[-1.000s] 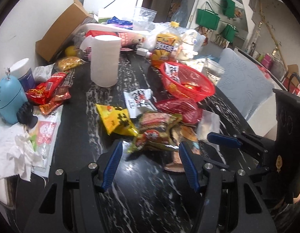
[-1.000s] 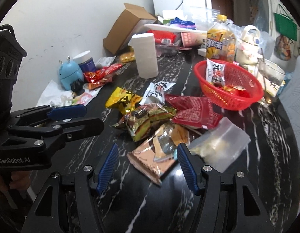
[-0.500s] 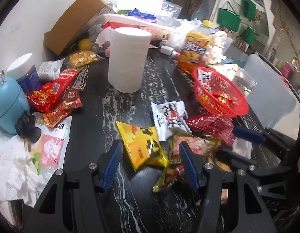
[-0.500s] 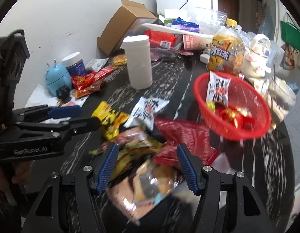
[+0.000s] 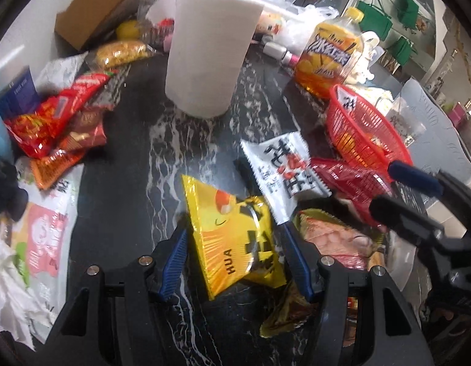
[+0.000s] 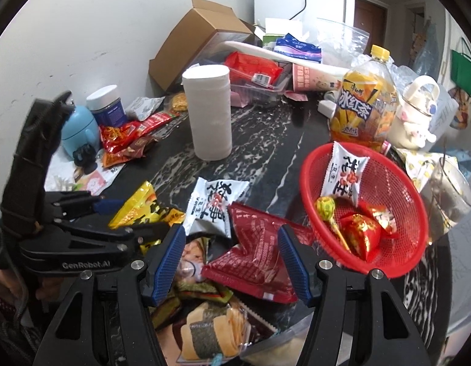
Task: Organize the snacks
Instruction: 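Grasp the yellow HUA snack bag with the left tool, then grasp the white peanut-print packet with the right tool while the left holds the yellow bag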
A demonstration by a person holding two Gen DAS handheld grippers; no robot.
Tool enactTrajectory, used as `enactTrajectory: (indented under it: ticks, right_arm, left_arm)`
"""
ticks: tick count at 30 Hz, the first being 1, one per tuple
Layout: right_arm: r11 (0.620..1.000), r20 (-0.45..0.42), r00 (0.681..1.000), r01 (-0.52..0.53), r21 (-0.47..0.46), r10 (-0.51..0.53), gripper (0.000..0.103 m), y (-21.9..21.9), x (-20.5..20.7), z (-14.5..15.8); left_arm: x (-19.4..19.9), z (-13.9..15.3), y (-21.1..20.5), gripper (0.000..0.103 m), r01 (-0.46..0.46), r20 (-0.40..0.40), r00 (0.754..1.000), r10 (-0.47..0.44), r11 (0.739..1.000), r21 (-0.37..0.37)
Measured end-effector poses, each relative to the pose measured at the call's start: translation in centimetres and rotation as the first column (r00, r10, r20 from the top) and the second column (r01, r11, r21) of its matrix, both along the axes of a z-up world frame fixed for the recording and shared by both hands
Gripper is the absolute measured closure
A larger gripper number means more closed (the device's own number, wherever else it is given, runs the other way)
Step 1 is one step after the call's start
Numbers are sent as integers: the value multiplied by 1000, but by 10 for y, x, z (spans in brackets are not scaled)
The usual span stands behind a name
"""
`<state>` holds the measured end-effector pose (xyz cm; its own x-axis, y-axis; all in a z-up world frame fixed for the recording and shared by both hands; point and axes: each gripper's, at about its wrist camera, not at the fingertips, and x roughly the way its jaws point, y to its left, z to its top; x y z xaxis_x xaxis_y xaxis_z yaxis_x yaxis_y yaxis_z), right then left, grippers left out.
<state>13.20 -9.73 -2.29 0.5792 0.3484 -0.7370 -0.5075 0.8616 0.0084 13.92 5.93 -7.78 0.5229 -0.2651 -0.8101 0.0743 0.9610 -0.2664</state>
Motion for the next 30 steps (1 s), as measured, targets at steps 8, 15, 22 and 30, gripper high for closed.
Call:
enactTrajectory:
  ticks: [8,15,22,30]
  right_arm:
    - [998,-22,998,-60,8,60,40,19,23,-6]
    - [989,-67,989,-136,-54,132,40,48,43,-22]
    - [984,-102,990,-115,-135,101,39,66,56,-40]
    - [967,-112,980,-180,-182,162,38,77,46,-52]
  left_arm:
    - [-1,-2,28,57,-60,58,996,61,998,-24]
    - [-2,0,51,57,-163,76,984,161,987,17]
    - [-2,-3,67,57,-178,49,982,181,982,-59]
    - [-3,-2,64,57,-166,57,984,167,986,-22]
